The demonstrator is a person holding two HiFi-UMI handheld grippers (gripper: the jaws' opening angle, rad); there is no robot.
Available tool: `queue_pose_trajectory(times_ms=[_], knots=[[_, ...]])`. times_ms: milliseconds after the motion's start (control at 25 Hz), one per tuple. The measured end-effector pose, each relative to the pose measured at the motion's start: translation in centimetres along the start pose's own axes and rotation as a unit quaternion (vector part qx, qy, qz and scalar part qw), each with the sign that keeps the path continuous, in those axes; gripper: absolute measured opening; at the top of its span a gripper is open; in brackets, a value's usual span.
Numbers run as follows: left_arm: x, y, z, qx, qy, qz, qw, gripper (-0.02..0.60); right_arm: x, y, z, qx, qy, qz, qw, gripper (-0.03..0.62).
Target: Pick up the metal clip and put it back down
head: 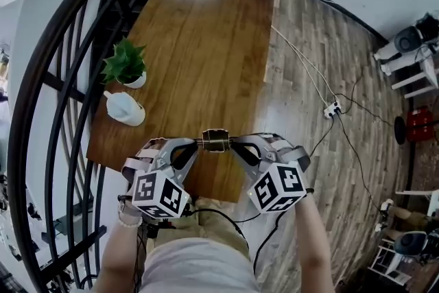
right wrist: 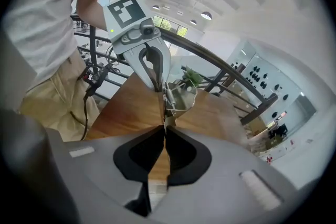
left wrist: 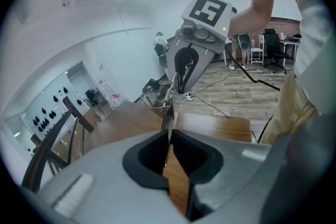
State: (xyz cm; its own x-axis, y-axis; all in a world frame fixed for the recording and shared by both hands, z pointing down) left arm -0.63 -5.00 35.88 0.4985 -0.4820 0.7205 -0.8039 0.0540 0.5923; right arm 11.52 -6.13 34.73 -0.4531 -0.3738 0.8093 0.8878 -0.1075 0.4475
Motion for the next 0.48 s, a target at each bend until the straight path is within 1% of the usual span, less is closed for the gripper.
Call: queue_pose_trajectory(times_ms=[280, 480], knots=[[-2.9, -2.1, 1.4, 0.036, -0.042, -0.011, 0.9984, 0.04, -3.1, -1.8, -0.9, -0.024, 0.041, -0.008, 0.999, 0.037], [-4.4, -3.4, 1.8, 0.051, -0.06, -0.017, 0.9968, 0.041, -4.8, -2.6, -1.3, -0.036, 0.063, -0.01, 0.997, 0.037]])
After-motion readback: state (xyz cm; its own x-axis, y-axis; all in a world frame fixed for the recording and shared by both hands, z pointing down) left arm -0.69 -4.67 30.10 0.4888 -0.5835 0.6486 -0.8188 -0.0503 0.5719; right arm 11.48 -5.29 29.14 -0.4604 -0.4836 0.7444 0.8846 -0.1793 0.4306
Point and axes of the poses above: the fingertips, and each gripper's own axes: x forward along the fingers, z to its left, y out of its underside, the point moved 5 cm from there along -x, backward along the fingers, and after that the axes turned 5 degrees about z, right-handed, at the moved point
